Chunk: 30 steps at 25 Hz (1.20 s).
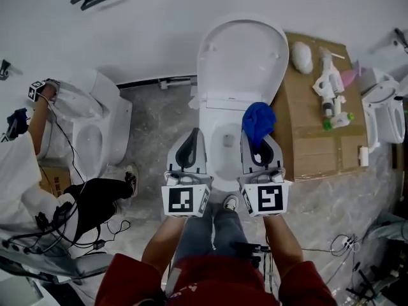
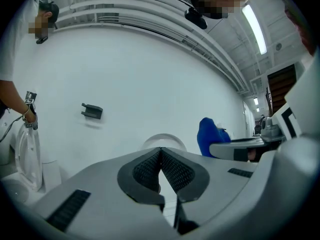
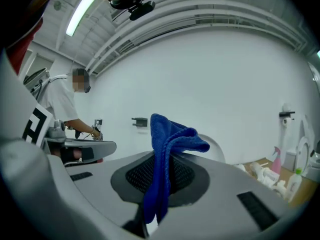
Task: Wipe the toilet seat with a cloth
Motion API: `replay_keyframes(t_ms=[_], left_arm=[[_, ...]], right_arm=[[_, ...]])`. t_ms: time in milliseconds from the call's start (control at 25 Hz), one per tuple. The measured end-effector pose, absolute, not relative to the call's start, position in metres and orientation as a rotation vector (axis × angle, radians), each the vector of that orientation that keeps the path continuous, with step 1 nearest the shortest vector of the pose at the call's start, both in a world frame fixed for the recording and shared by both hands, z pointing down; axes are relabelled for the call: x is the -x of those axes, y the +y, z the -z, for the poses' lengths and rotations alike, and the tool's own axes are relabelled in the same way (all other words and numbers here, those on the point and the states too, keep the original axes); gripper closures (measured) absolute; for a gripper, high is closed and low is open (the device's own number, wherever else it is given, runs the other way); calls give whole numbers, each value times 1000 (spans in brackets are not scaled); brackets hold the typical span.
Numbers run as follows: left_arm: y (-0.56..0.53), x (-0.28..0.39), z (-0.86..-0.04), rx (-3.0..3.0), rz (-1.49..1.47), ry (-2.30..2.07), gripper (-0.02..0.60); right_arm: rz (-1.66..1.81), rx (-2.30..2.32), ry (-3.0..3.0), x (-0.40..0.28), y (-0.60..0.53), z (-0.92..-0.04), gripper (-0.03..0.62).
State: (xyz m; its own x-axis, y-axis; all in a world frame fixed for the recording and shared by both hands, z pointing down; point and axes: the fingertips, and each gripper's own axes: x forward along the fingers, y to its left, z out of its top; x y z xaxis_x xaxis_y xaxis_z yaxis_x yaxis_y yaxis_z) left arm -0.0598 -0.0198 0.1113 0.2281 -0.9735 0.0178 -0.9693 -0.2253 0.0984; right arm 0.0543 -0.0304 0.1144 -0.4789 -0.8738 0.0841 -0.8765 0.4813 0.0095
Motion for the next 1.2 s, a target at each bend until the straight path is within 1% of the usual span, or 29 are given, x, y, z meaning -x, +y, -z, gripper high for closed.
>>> replay_keyframes(t_ms=[240,520,1200], left_arm=[[6,51,-56,-2433,124,-1883,565],[35,32,-10,-2521,136,-1867,565],[53,15,26,-2609,201,-1876,565]], right_arm=[[27,-1618,-2644,-75,8,-40,534],[35,-1663,-2662,-92,42,5,534],[56,-1740,-2626,-115,63,13,534]])
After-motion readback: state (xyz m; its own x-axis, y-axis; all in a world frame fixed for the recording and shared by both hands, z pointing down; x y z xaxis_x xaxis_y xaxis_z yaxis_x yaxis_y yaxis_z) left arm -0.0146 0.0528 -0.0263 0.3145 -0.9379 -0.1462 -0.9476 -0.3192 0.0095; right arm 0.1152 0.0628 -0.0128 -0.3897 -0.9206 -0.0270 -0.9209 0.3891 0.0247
